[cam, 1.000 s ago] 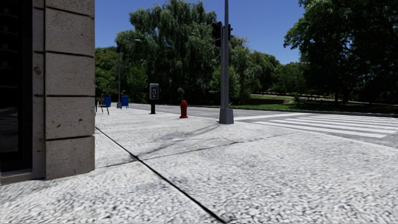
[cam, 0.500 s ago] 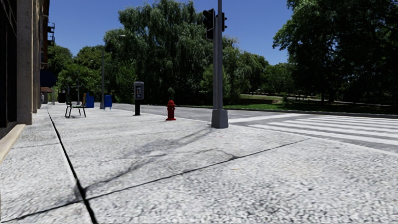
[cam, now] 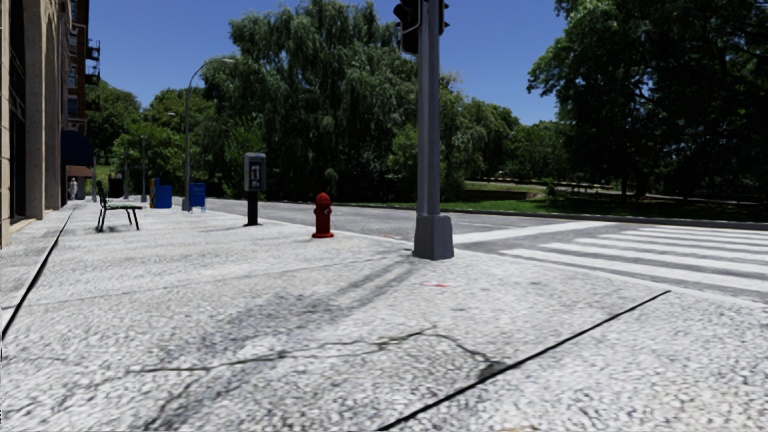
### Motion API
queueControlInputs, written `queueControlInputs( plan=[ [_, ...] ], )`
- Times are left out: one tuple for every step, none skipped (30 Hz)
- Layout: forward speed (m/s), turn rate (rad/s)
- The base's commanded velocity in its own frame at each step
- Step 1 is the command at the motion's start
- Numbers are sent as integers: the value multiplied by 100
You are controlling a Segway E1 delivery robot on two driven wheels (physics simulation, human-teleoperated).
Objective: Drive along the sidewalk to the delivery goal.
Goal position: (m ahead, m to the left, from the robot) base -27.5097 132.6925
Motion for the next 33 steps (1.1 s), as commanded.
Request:
queueControlInputs(
  plan=[
    [200,23],
    [200,24],
    [200,25],
    [200,25],
    [200,25],
    [200,25],
    [200,25],
    [200,26],
    [200,26],
    [200,28],
    [200,29],
    [200,29],
    [200,29],
    [200,29],
    [200,29],
    [200,32],
    [200,34],
    [200,34],
    [200,34],
    [200,36],
    [200,36],
    [200,37],
    [200,37],
    [200,37],
    [200,37],
    [200,37],
    [200,37],
    [200,37],
    [200,37],
    [200,37],
    [200,37],
    [200,37],
    [200,38]
  ],
)
